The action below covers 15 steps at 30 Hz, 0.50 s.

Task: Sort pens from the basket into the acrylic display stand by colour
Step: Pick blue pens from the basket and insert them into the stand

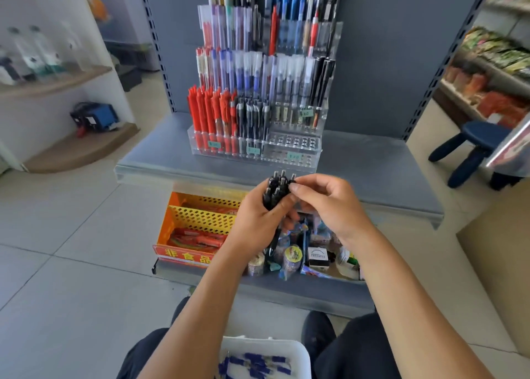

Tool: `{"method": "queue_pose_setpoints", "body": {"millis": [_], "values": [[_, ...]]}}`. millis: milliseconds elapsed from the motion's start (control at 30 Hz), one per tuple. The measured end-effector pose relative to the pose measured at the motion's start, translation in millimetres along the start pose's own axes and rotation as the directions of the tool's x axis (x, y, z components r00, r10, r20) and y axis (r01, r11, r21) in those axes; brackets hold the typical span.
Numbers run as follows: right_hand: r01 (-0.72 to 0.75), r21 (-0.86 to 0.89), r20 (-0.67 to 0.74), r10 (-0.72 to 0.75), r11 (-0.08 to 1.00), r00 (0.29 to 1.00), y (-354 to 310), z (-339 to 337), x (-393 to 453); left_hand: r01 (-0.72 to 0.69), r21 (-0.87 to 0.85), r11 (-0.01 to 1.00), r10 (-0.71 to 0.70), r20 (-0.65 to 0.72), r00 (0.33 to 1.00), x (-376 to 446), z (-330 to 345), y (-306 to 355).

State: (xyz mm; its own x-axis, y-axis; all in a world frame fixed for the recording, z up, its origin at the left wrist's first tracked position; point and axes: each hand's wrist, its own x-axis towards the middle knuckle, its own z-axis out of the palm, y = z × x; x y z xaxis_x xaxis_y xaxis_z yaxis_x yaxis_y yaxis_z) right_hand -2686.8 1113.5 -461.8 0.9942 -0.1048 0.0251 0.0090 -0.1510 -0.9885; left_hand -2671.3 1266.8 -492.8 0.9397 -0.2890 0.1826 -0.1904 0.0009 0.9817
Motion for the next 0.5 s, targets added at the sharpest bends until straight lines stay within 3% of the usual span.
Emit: {"method": "queue_pose_setpoints", "body": {"millis": [100,267,500], "values": [[-0.015,0.059,0.015,0.014,0.998,1.000,-7.1,-0.9,18.9,-0.027,-0.013,1.000,0.026,-0.041,0.999,17.1,-1.8,-2.3],[0.028,-0.042,0.084,-0.025,0.999,0.996,-16.5,-0.2,57.5,-0.066,-0.057,0.996,0.060,-0.102,0.993,39.6,-10.1,-5.5],[0.032,-0.006,0.211,-0.030,0.999,0.977,-32.8,-1.8,98.7,-0.080,-0.072,0.994,0.069,-0.152,0.986,69.2,-24.5,-4.4]]}}
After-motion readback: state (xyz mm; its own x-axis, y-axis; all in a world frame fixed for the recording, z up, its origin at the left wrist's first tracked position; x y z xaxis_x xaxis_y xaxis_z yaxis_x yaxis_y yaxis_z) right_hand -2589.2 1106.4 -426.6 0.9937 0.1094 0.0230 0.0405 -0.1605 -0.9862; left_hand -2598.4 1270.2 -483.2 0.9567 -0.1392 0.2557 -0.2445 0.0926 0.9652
